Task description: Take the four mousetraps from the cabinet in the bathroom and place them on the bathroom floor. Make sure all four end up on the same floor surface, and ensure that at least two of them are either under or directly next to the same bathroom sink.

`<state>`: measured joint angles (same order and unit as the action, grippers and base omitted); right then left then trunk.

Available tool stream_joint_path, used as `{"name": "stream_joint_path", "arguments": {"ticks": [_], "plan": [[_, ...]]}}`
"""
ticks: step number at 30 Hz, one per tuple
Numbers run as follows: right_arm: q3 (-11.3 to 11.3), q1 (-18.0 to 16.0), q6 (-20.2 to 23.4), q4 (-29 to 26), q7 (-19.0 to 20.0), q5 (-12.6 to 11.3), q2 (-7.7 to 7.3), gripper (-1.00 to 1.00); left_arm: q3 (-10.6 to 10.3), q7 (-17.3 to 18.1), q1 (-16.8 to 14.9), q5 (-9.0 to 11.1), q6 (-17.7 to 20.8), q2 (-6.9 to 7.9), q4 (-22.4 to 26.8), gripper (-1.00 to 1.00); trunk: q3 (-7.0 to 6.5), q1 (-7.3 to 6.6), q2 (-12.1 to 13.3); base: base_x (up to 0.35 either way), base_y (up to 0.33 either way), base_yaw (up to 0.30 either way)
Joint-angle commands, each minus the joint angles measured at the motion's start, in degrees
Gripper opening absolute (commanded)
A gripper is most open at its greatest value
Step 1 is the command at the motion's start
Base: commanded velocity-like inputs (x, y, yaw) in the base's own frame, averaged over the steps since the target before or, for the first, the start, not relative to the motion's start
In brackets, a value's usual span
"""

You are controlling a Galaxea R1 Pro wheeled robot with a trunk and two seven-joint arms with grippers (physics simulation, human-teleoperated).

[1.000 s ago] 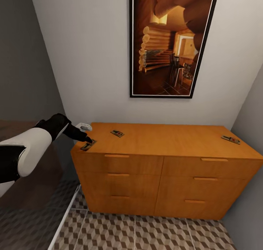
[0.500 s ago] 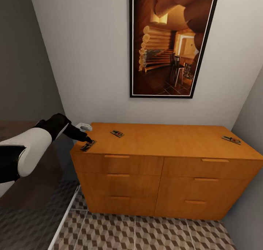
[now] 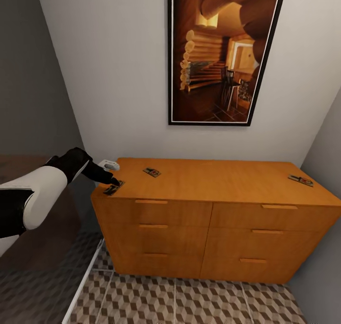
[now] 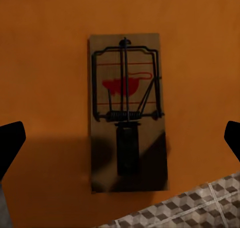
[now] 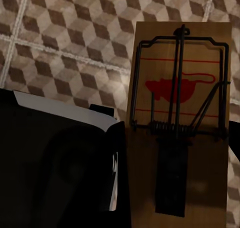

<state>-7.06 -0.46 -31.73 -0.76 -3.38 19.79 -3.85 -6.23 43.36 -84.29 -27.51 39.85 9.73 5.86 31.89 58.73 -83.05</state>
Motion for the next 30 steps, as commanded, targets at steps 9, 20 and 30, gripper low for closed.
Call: {"name": "stream_joint_path", "arguments": {"ticks": [9,20,30], "plan": [[-0.41,-0.02,-0.18,0.06,-0.22,0.60,-0.01,-1.00,-0.45,0.32,0.09,0.18,0.32,0.03,0.12,1.00,0.66,0.00,-0.03,0.000,0.000,0.000],[-0.41,-0.05,-0.18,0.06,-0.22,0.60,-0.02,-1.00,-0.45,0.32,0.14,0.18,0.32,0.03,0.12,1.00,0.78,0.00,-0.03,0.000,0.000,0.000],[-0.41,-0.01,-0.19,0.06,-0.22,0.60,0.00,-1.00,-0.45,0.32,0.15,0.18,0.32,0.03,0.13,1.00,1.32,0.00,-0.03,0.000,0.000,0.000]]}}
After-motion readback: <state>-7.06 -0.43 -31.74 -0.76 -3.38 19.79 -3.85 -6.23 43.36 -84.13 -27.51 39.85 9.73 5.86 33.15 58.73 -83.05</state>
